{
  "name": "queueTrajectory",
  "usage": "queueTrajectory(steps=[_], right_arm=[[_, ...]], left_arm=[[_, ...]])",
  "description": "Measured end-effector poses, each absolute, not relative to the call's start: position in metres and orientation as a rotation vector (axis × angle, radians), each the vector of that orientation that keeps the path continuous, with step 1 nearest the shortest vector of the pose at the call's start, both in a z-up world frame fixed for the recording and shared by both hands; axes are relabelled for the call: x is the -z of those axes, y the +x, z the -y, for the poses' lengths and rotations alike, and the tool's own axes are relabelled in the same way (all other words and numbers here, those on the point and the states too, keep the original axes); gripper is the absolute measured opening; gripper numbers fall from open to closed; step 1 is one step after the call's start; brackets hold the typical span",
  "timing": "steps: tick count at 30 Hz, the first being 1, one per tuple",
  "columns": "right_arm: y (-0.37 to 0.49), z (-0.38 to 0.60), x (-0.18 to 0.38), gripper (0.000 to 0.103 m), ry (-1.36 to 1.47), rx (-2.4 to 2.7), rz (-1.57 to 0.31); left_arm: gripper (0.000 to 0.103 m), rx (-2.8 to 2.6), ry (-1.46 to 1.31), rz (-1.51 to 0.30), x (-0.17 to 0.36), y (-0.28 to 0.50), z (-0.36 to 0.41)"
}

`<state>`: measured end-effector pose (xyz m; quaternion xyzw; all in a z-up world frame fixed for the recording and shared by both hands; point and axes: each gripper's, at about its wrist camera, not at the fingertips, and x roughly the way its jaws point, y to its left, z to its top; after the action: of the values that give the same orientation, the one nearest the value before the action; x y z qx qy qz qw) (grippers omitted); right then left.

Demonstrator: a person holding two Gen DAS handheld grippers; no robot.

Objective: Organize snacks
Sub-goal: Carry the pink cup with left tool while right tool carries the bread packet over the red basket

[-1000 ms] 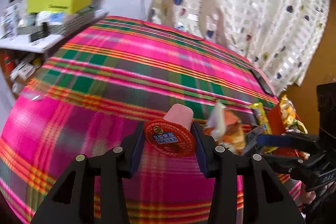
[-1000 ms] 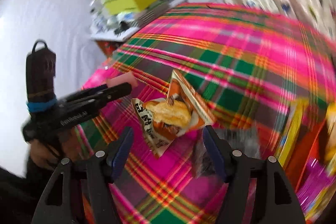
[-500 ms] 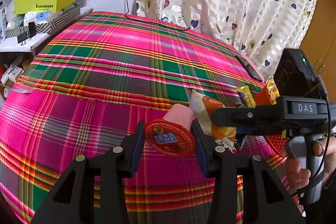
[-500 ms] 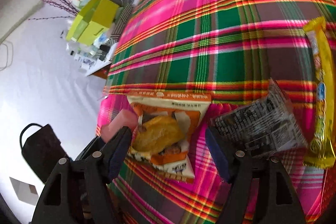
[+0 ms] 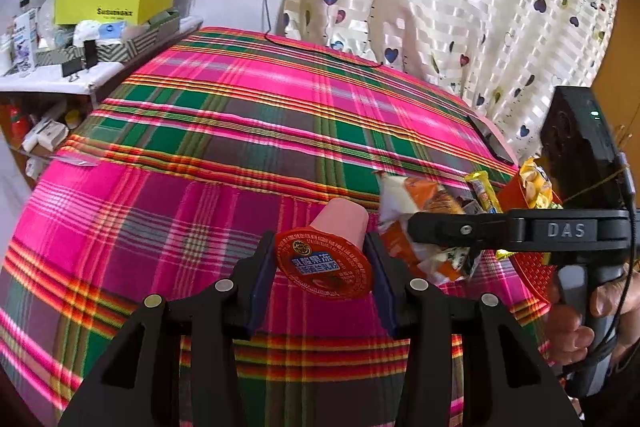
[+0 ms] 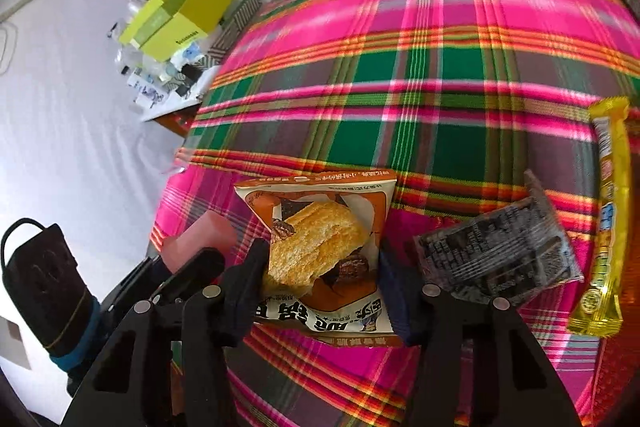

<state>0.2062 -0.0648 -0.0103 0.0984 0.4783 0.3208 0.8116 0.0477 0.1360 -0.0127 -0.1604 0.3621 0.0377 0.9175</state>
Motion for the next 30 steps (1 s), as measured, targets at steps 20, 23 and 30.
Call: queueTrajectory(steps=[20,23,30], right_arm=[[0.125,0.132,-0.048,0.052,0.157,-0.671,-0.754],[0.115,0.146,-0.054,0.052,0.167,-0.663,-0.732],[0.098,0.176,-0.062,0.052,0.204,-0.64,-0.693]], left_arm=[[0.045,-0.088,-0.241,-0.692,-0.036,0.03,-0.071],[0.045,-0.071,-0.223,-0.68,-0.044,0.028,-0.058],[0.045,-0.03,-0.194,-0.664,-0.055,0.024,-0.035]])
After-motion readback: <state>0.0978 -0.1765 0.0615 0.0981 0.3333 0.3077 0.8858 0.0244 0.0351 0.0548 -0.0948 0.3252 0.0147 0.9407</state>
